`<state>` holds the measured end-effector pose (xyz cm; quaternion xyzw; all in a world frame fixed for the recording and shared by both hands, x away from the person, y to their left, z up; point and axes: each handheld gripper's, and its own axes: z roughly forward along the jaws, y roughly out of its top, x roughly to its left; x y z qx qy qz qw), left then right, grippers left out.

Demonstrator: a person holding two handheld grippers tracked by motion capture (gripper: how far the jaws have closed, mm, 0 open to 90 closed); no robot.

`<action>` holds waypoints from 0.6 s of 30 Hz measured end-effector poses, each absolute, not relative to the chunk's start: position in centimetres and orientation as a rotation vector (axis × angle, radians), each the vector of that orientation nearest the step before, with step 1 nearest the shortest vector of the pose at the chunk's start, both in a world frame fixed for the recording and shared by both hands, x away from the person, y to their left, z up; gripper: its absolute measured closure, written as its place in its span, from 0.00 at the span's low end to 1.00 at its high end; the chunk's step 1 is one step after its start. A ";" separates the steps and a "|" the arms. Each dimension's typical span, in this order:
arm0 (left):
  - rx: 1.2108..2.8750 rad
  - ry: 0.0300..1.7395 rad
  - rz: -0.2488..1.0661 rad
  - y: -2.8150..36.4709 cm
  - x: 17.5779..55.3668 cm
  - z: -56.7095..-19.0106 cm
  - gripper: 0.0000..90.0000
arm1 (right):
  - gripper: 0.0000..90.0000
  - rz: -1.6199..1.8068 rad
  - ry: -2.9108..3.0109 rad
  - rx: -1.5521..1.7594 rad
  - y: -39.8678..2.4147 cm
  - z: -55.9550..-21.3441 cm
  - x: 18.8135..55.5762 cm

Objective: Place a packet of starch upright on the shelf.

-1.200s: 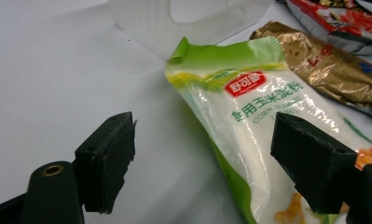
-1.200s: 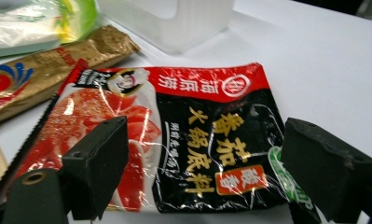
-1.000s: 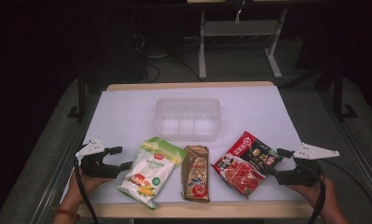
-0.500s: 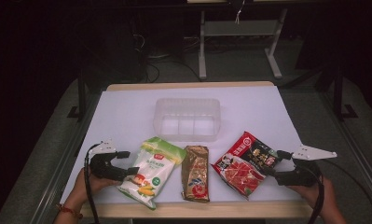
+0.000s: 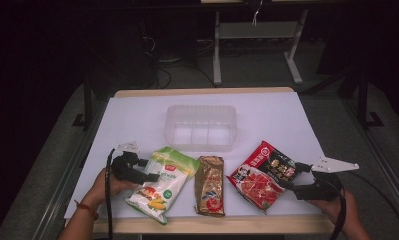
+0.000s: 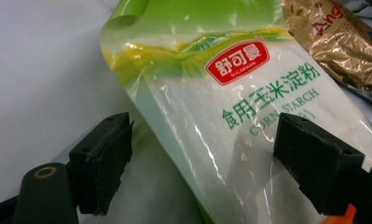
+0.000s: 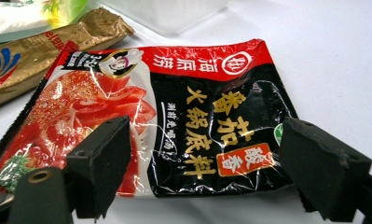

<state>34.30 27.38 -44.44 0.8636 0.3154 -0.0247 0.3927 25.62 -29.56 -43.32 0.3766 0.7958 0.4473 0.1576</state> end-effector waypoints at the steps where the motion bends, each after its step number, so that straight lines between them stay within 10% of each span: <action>1: 2.200 0.799 -0.066 27.2 34.5 -44.4 0.22 | 0.18 1.280 2.277 1.077 -29.6 -43.3 25.6; 18: 2.275 0.765 -0.194 24.1 35.6 -43.9 0.22 | 0.24 1.295 2.280 1.062 -29.5 -43.1 25.5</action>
